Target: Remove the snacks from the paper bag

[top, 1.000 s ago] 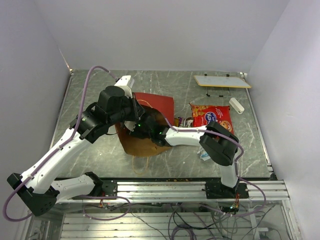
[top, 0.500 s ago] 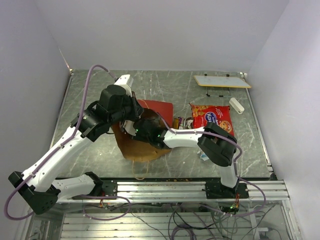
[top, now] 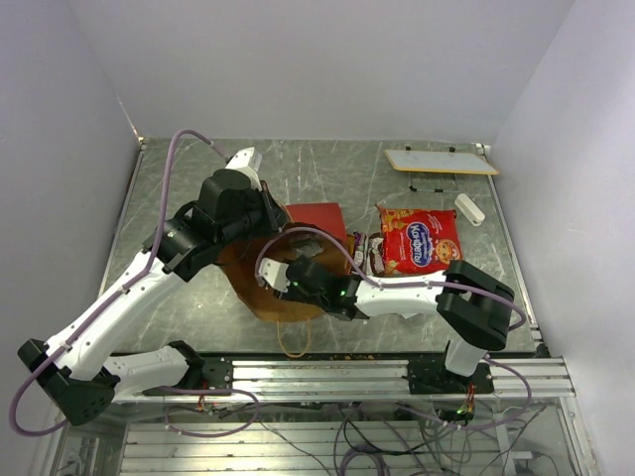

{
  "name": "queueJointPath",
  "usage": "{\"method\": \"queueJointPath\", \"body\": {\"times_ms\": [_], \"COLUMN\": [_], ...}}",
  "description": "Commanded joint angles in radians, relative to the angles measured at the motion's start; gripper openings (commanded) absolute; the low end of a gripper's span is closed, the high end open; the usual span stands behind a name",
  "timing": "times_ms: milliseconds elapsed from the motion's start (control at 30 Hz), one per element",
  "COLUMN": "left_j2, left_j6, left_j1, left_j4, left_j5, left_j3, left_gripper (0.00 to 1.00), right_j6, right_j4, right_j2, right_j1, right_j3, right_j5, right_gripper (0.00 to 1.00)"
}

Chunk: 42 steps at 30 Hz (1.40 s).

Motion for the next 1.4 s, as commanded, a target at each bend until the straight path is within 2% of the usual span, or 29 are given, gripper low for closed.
{"method": "queueJointPath", "body": {"times_ms": [0, 100, 333, 467, 533, 600, 667, 833, 967, 1033, 1133, 1200, 1267, 1367], "left_j2": [-0.015, -0.014, 0.014, 0.030, 0.038, 0.047, 0.049, 0.015, -0.006, -0.009, -0.010, -0.003, 0.004, 0.015], "left_j6": [-0.022, -0.017, 0.007, 0.026, 0.035, 0.048, 0.059, 0.071, 0.068, 0.062, 0.053, 0.048, 0.047, 0.048], "left_j1": [0.005, 0.005, 0.005, 0.005, 0.005, 0.006, 0.005, 0.005, 0.005, 0.006, 0.005, 0.005, 0.005, 0.006], "left_j4": [0.076, 0.104, 0.097, 0.086, 0.068, 0.034, 0.000, -0.010, 0.004, 0.012, 0.034, 0.042, 0.050, 0.063], "left_j5": [0.078, 0.120, 0.192, 0.209, 0.198, 0.168, 0.119, 0.003, -0.005, 0.012, 0.041, 0.056, 0.075, 0.100], "left_j3": [-0.018, -0.023, -0.007, 0.009, 0.022, 0.044, 0.067, 0.083, 0.072, 0.065, 0.053, 0.053, 0.054, 0.055], "left_gripper": [0.07, 0.07, 0.07, 0.07, 0.07, 0.07, 0.07, 0.07, 0.07, 0.07, 0.07, 0.07, 0.07, 0.07], "right_j6": [0.270, 0.374, 0.434, 0.430, 0.408, 0.359, 0.269, 0.004, -0.261, -0.337, -0.322, -0.248, -0.153, -0.050], "right_j4": [0.081, 0.165, 0.249, 0.275, 0.286, 0.283, 0.284, 0.347, 0.363, 0.365, 0.391, 0.455, 0.504, 0.527], "right_j2": [-0.017, -0.003, 0.053, 0.063, 0.063, 0.056, 0.039, -0.044, -0.111, -0.110, -0.057, -0.007, 0.031, 0.067], "right_j1": [-0.003, -0.004, -0.022, -0.033, -0.038, -0.041, -0.037, -0.028, -0.024, -0.027, -0.037, -0.040, -0.041, -0.043], "right_j3": [-0.033, -0.069, -0.056, -0.044, -0.053, -0.064, -0.083, -0.193, -0.245, -0.234, -0.191, -0.171, -0.153, -0.124], "right_j5": [0.097, 0.169, 0.282, 0.304, 0.291, 0.266, 0.225, 0.103, -0.016, -0.031, 0.031, 0.119, 0.175, 0.170], "right_gripper": [0.44, 0.48, 0.51, 0.49, 0.45, 0.33, 0.27, 0.26, 0.27, 0.27, 0.26, 0.27, 0.32, 0.38]}}
